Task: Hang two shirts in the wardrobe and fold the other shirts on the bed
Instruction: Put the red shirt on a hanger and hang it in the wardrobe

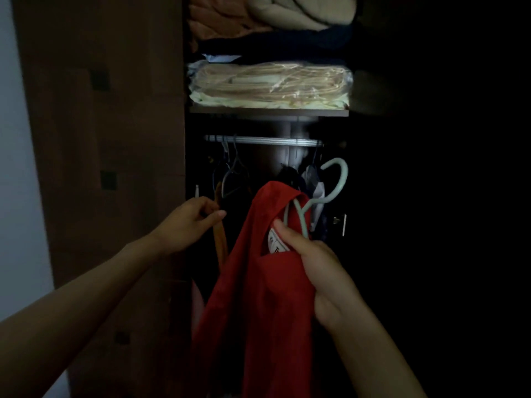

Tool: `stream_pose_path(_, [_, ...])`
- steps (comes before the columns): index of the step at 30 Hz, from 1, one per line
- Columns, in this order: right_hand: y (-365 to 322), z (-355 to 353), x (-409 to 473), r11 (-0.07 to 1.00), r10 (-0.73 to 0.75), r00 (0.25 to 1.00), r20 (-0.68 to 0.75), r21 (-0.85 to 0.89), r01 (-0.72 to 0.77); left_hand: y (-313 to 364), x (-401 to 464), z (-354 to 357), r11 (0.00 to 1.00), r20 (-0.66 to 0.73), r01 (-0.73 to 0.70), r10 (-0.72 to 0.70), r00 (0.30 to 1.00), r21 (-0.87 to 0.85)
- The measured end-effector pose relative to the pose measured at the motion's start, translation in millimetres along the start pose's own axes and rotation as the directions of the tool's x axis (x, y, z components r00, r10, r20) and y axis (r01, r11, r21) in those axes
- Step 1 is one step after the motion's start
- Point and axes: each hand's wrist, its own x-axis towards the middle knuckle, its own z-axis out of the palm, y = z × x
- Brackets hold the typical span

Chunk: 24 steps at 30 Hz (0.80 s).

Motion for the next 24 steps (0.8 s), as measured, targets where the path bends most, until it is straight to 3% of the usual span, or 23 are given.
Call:
stream_pose_path(5, [-5.5,12.1,138.9,0.999,-0.030,0.991,-0.127,0.034,0.034,-31.9,15.1,-17.5,0.998,-0.085,0.051,-0.053,0.995,-0.024])
stream_pose_path(8, [-8.5,10.6,250.6,0.999,0.007,0.997,-0.075,0.039,-0.004,-57.3,22.1,-27.8,0.997,-0.149,0.071,-0.073,0.986,-0.015])
stream_pose_path(12, [-23.5,5.9,391.0,0.996,0.007,0.997,-0.074,-0.087,-0.014,-89.5,33.7,-42.8,0.991,-0.229,0.123,-0.131,0.965,-0.050])
stream_pose_path(16, [-51.9,3.4,509.7,0.985,-0.135,0.988,-0.075,-0.116,0.126,-118.0,48.5,-57.2,0.970,-0.247,0.194,-0.226,0.942,-0.149])
stream_pose_path(19, [-36.9,-27.1,588.3,0.939,-0.252,0.960,-0.122,-0.269,0.212,-142.8,51.7,-59.6,0.957,-0.262,0.242,-0.278,0.924,-0.160])
stream_pose_path(21, [-23.9,-44.1,605.9,0.907,-0.296,0.944,-0.149,-0.355,0.228,-158.2,44.9,-58.5,0.952,-0.299,0.287,-0.307,0.904,-0.110])
stream_pose_path(24, [-18.6,-55.6,602.7,0.919,-0.241,0.965,-0.105,-0.344,0.192,-171.5,24.3,-56.9,0.916,-0.277,0.397,-0.398,0.875,-0.063])
